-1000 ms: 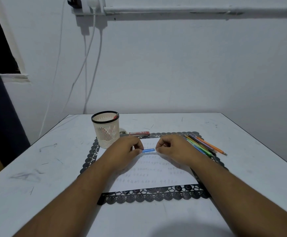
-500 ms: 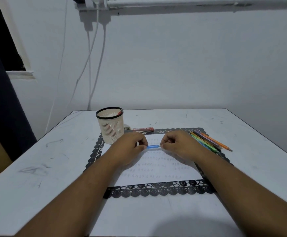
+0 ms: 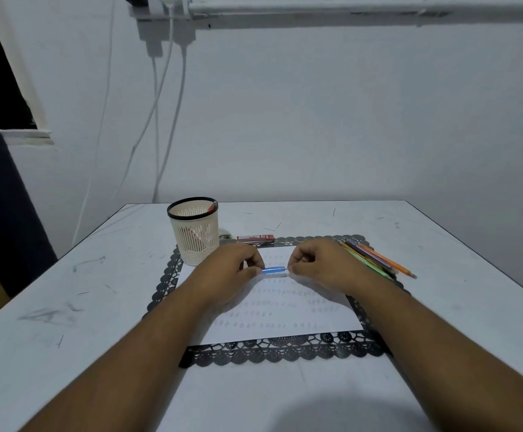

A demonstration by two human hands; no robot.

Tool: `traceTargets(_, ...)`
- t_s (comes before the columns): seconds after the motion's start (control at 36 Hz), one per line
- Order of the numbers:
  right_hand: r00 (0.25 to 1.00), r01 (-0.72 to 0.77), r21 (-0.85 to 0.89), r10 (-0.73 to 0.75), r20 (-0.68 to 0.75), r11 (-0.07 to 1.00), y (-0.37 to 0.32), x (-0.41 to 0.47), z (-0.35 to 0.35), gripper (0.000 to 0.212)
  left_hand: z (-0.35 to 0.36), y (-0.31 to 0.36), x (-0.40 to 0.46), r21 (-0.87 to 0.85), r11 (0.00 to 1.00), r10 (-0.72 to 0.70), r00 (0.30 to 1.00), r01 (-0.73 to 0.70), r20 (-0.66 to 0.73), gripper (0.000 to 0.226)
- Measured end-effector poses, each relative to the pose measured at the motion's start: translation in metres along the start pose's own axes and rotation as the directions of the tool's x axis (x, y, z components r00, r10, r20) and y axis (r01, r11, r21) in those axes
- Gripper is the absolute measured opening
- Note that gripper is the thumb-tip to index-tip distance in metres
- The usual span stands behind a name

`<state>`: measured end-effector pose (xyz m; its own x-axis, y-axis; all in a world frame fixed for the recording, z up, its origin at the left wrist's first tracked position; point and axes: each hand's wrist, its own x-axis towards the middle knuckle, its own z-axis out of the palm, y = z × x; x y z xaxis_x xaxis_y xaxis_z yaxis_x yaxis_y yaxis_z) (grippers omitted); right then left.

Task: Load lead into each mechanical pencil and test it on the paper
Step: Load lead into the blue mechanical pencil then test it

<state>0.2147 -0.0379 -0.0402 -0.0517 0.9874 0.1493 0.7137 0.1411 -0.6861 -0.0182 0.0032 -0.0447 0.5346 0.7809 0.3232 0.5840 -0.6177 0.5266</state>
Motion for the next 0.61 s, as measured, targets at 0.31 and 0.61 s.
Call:
traceTargets(0.31, 0.999, -0.032, -0.010, 0.032, -0.001, 0.999, 0.006, 0.001, -0.012, 0.016, -0.003, -0.007, 0.001, 0.018, 1.000, -0.019, 1.000, 0.019, -0.008, 0.016)
traceTargets(0.61, 0.997, -0.067, -0.039, 0.069, 0.041, 0.997, 0.011, 0.001, -0.004, 0.011, -0.011, -0.012, -0.001, 0.025, 0.997, -0.067, 0.998, 0.067, -0.001, 0.016)
